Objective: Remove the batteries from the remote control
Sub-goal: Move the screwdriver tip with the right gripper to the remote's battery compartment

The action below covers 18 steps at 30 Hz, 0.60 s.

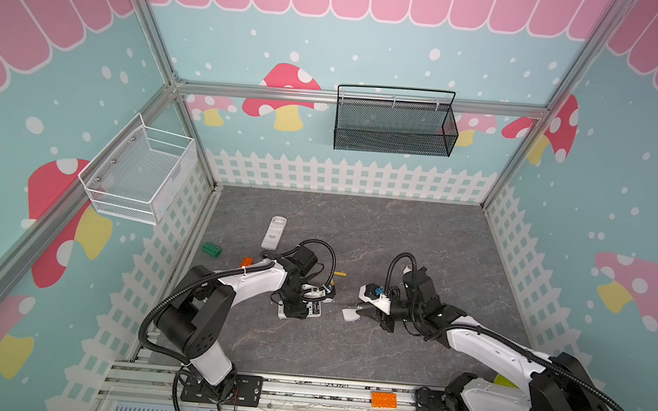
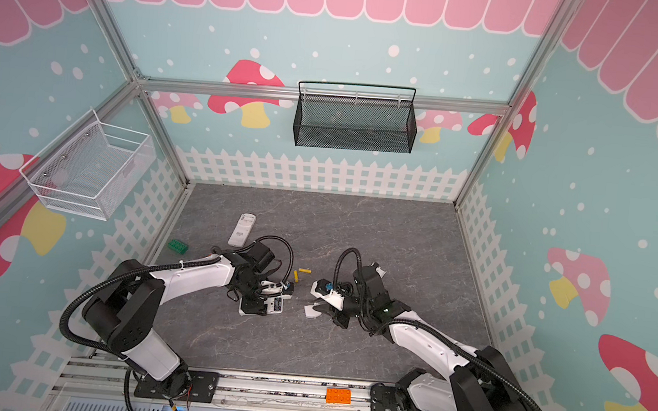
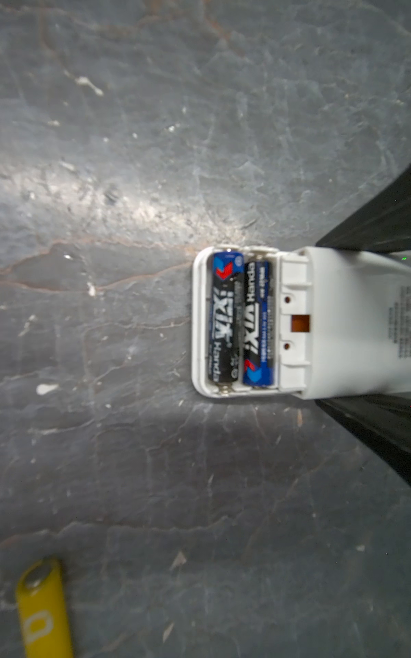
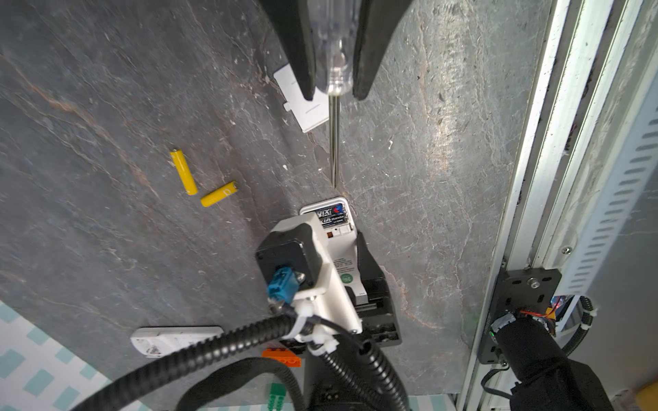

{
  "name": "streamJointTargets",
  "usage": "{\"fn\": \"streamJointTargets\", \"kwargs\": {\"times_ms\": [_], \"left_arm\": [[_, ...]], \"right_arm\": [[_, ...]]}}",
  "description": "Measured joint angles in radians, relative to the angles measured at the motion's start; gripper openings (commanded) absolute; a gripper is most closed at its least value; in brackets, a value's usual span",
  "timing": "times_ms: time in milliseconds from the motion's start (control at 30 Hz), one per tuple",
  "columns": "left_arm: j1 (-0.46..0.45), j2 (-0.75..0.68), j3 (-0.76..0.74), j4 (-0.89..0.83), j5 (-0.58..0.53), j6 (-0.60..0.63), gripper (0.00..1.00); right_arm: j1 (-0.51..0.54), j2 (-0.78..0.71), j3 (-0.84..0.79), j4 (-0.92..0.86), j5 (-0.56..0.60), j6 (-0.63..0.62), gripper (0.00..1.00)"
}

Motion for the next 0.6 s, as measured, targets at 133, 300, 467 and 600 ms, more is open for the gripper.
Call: {"fn": "streamJointTargets", "kwargs": {"times_ms": [133, 300, 467, 600], "left_arm": [[0.011, 0.0, -0.003, 0.01, 0.02, 0.029, 0.7], [0.039, 0.0, -0.003, 0.011, 0.064, 0.042, 0.75], [0.044, 0.003, -0.003, 0.011, 0.121, 0.047, 0.71], [0.044, 0.011, -0.003, 0.017, 0.162, 0.045, 0.71]], "right_arm": [[0.05, 0.058, 0.0, 0.058, 0.011, -0.009, 0.0], [0.101, 0.157, 0.024, 0.119, 0.04, -0.011, 0.0], [0.158, 0.255, 0.057, 0.194, 0.068, -0.009, 0.0], [0.176, 0.322, 0.089, 0.228, 0.075, -0.005, 0.0]]}}
